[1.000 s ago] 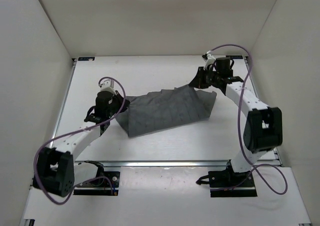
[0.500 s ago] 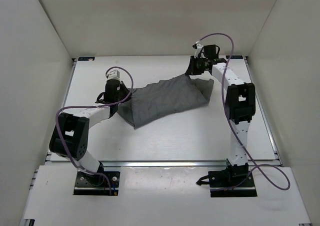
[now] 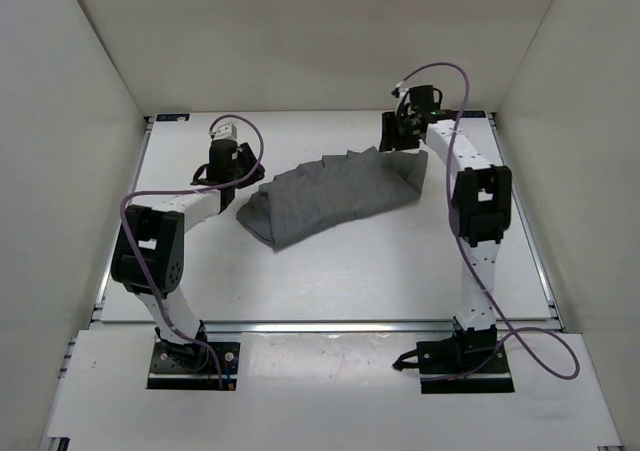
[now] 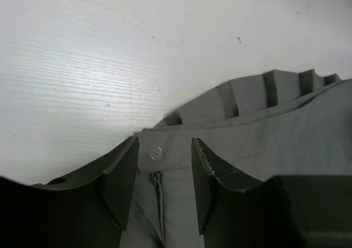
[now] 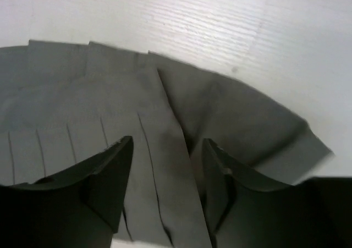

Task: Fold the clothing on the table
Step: Fold the skirt

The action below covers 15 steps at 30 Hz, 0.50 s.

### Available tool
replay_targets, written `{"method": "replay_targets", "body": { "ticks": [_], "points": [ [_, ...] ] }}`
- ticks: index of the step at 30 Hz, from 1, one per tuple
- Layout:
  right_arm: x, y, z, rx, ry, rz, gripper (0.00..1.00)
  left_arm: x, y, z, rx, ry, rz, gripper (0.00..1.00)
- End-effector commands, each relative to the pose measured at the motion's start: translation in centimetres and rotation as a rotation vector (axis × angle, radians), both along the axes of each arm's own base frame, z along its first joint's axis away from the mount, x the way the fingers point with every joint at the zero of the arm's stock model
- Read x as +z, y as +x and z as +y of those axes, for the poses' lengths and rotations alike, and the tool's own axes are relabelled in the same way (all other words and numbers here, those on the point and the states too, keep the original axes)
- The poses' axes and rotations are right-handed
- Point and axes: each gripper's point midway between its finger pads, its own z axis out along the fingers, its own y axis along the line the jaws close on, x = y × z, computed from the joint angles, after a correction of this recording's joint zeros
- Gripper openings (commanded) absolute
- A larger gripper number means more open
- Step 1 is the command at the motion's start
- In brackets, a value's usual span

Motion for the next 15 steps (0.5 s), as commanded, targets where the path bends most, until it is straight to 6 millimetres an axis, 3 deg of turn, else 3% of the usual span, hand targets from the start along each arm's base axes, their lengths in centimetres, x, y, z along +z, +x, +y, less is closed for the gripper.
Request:
{"method": "replay_targets", "body": {
  "ticks": [1, 2, 4, 5, 6, 7, 10, 15],
  "points": [
    [6.7, -1.7, -4.5, -0.112, -0.019, -0.128, 0.51, 3.0, -1.2, -0.9, -0.069, -0.003, -0.009, 0.54],
    [7.8, -2.3, -5.0, -0.122, -0.019, -0.152, 0.53, 3.4, -1.6, -1.2, -0.088, 0.006, -0.004, 0.53],
    [5.6, -3.8, -7.9, -0.180, -0.003, -0.109, 0.53, 2.1, -3.3, -1.1, -0.087, 0.011, 0.057, 0.53],
    [5.5, -4.3, -8.2, -0.175, 0.028, -0.104, 0.53, 2.0, -4.3, -1.4, -0.090, -0.001, 0.065, 0.54],
    [4.2, -5.1, -8.0, -0.168, 0.042, -0.069, 0.53, 1.7, -5.3, -1.3, -0.092, -0.011, 0.079, 0.54],
    [3.5, -5.1, -10.0, -0.207, 0.037, -0.061, 0.53, 1.3, -5.7, -0.8, -0.066, -0.011, 0.095, 0.54],
    [1.5, -5.4, -10.3, -0.181, 0.025, -0.043, 0.55, 0.4, -7.8, 0.5, -0.012, -0.032, 0.124, 0.54],
    [0.1, -4.0, -10.4, -0.176, 0.056, -0.038, 0.54, -0.9, -8.9, 0.9, -0.025, -0.029, 0.164, 0.54]
  ]
}}
